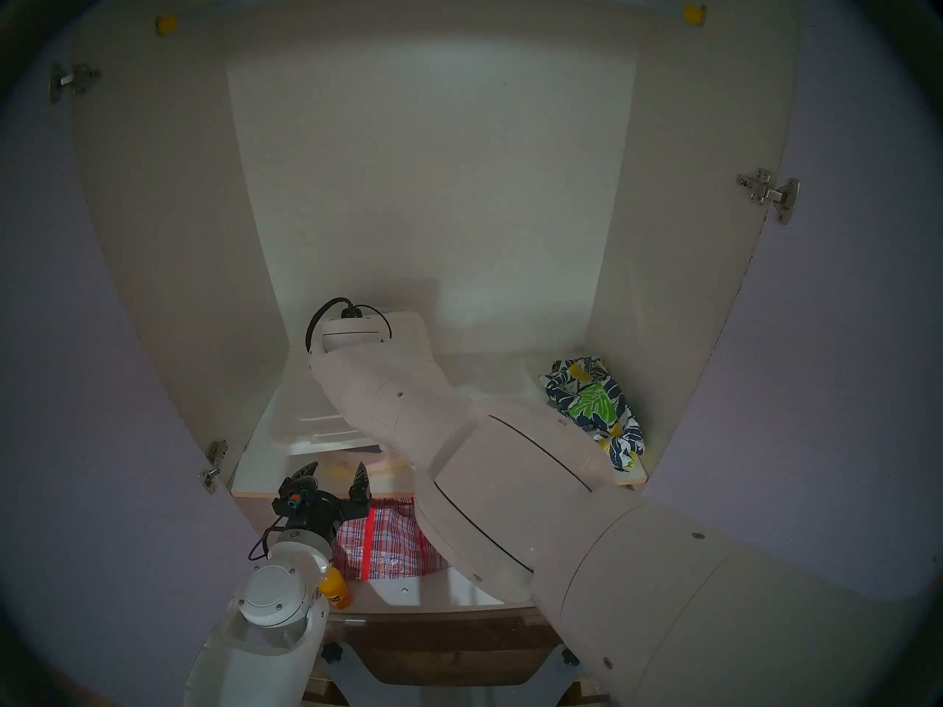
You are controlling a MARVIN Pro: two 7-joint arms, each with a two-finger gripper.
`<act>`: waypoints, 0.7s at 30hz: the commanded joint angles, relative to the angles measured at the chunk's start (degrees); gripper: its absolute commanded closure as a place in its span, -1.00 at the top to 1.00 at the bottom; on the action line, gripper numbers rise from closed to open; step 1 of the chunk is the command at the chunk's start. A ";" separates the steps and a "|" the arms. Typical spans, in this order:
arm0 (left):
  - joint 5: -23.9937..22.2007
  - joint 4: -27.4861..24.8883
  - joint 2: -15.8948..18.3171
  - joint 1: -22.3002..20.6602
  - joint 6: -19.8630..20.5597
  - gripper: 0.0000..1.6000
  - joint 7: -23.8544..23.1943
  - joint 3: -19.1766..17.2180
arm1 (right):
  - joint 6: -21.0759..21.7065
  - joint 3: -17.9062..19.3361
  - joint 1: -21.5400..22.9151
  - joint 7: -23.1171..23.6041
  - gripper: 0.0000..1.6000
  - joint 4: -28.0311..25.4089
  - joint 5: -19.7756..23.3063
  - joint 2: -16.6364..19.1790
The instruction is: Take clothing out of the storage bin and put the lid back on the bin
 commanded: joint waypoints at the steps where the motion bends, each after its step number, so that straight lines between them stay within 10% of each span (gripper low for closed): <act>1: 0.04 -1.35 0.07 -0.65 -0.44 1.00 -0.15 0.03 | -0.76 1.88 4.21 -0.26 -1.00 -0.66 1.45 -0.54; 21: -0.10 -0.48 0.15 -1.02 -0.41 1.00 0.32 0.22 | -0.92 1.31 2.99 2.42 -1.00 -1.03 3.76 -0.54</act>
